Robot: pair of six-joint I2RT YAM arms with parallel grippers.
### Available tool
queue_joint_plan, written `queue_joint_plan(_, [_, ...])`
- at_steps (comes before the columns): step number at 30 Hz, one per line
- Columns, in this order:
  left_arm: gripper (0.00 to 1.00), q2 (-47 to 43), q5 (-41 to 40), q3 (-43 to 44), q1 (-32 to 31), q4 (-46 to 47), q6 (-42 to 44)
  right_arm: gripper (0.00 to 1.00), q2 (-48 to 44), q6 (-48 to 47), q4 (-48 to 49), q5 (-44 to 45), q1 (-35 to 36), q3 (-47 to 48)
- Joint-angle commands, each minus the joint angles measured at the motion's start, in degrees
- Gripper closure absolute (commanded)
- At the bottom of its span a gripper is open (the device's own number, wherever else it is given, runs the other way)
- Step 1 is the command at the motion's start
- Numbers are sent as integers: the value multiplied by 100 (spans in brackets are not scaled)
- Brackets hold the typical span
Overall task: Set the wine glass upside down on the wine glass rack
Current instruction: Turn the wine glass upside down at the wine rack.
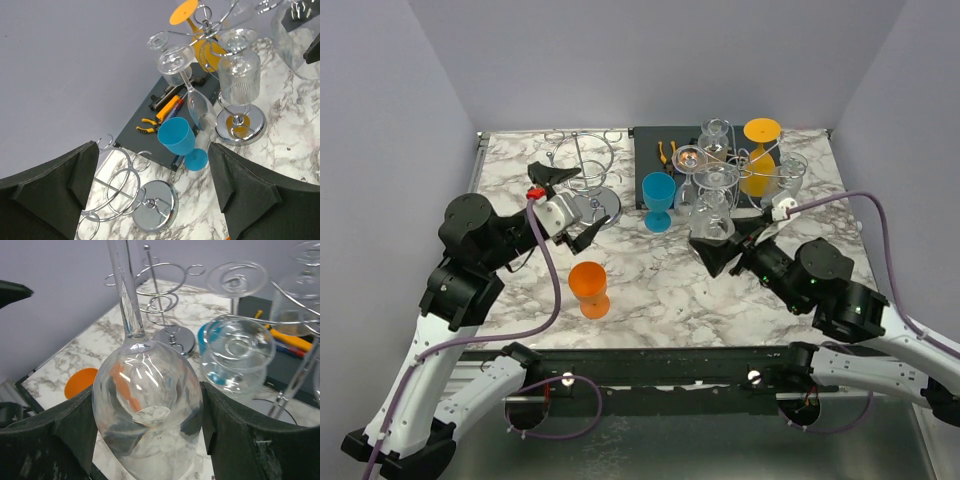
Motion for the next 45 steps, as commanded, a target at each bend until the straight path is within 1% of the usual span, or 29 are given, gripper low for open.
queue_joint_plan(1, [1,40,-481,467,-6,-50,-1018,99,-112,647,-1660,1134,21,517])
queue_joint_plan(6, [1,137,-362,678,-6,-49,-1706,99,-585,1100,-2669,1497,20,682])
queue_joint_plan(8, [1,113,-272,649,-6,-49,-1757,100,-873,1328,-3078,1759,25,792])
queue_joint_plan(12, [1,24,-286,517,-6,-49,-1677,99,-1245,1742,-3460,2208,21,816])
queue_joint_plan(14, [1,3,-285,485,-6,-49,-1618,99,-1234,1813,-3503,2374,20,715])
queue_joint_plan(17, [1,1,-227,480,-6,-45,-1566,100,-944,1896,-3580,2659,26,474])
queue_joint_plan(19, [1,-11,-191,476,-6,-41,-1534,99,-713,2301,-3865,3019,21,436])
queue_joint_plan(20, [1,-26,-168,469,-6,-45,-1510,99,-671,2369,-3859,3149,20,412])
queue_joint_plan(21, [1,-37,-151,451,-6,-49,-1474,99,-694,2225,-3676,3241,20,335])
queue_joint_plan(24, [1,-92,-111,382,-6,-41,-1359,99,-990,2051,-3157,3544,19,33])
queue_joint_plan(28, [1,-105,-120,353,-6,-45,-1288,100,-1390,1924,-2738,3807,21,-359])
queue_joint_plan(31, [1,-103,-103,320,-6,-44,-1240,99,-1414,2153,-2789,4039,19,-528])
queue_joint_plan(32, [1,-96,-94,310,-6,-41,-1239,99,-1371,2295,-2894,4122,20,-550])
queue_joint_plan(35, [1,-72,-13,271,-6,-33,-1194,100,-1095,3163,-3404,4495,24,-582])
queue_joint_plan(39, [1,-41,48,189,-6,8,-1046,99,-646,3721,-3364,4840,21,-817])
queue_joint_plan(40, [1,-41,47,163,-6,14,-1001,99,-552,4143,-3538,5026,21,-840])
queue_joint_plan(42, [1,-24,39,152,-6,21,-920,99,-444,5144,-4211,5329,24,-810])
queue_joint_plan(43, [1,-15,41,152,-6,21,-882,100,-425,5383,-4378,5412,24,-834])
queue_joint_plan(45, [1,18,47,159,-6,16,-819,99,-421,5448,-4255,5516,26,-953])
